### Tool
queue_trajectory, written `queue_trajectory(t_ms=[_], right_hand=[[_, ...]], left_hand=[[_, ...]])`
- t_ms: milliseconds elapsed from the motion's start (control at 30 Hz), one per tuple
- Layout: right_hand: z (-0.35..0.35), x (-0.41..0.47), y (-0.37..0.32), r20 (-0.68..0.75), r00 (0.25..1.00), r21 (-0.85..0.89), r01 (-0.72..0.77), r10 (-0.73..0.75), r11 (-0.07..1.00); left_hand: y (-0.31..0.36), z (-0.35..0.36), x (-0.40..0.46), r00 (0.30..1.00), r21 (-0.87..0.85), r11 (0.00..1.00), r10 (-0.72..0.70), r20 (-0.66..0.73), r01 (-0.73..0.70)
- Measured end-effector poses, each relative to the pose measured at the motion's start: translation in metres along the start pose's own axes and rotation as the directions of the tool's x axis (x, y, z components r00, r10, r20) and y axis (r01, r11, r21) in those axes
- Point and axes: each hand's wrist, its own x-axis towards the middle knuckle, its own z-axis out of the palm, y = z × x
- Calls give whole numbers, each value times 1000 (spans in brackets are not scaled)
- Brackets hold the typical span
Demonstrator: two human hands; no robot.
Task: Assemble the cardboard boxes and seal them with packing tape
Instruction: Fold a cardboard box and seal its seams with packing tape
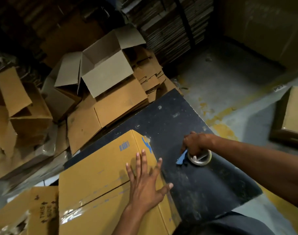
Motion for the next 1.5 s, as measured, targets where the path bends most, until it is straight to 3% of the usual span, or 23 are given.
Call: queue_trajectory(t_ms=[133,267,333,400,433,500,533,600,767,800,933,1067,1200,1300,1433,1500], right_hand=[[11,-3,7,-64,994,3,-92,92,996],[15,-3,-8,-64,984,-12,-166,165,986],[17,-3,-28,-218,962,19,-163,163,986],[20,-2,-62,-455,883,275,18,113,961],[20,0,-83,-538,836,474,191,111,860],[28,15,-127,-567,804,746,410,178,526],[38,25,-147,-534,818,812,425,214,400],[67,41,-171,-483,840,859,401,246,318],[134,38,-143,-472,874,750,332,112,572],[133,37,-140,-499,858,736,349,118,580],[94,38,-159,-574,792,779,452,206,434],[83,27,-164,-606,736,749,398,304,530],[49,2,-185,-744,584,586,339,325,736],[19,3,-236,-845,504,395,368,176,842],[-6,45,-348,-841,533,161,419,-98,893],[-17,74,-406,-804,562,81,430,-197,899]], left_hand=[[-16,14,-11,960,-312,934,-231,-155,174],[-30,32,-10,925,-415,881,-328,-192,227],[-32,38,-8,927,-433,876,-320,-195,212],[-31,40,-6,923,-447,870,-327,-204,209],[-30,42,-6,922,-449,869,-329,-204,211],[-30,44,-7,922,-444,871,-328,-204,211],[-31,45,-6,921,-440,873,-328,-211,210],[-31,46,-5,918,-439,874,-330,-221,208],[-30,42,-8,946,-398,893,-287,-147,209],[-31,40,-8,957,-354,911,-266,-117,210],[-30,33,-11,979,-262,947,-200,-24,187],[-40,22,-18,993,-390,914,-114,12,110],[-87,17,-45,987,-652,756,-145,-76,61],[-141,22,-72,943,-725,682,-295,-157,92],[-237,45,-120,838,-837,525,-518,-171,154],[-288,65,-146,748,-920,365,-648,-143,141]])
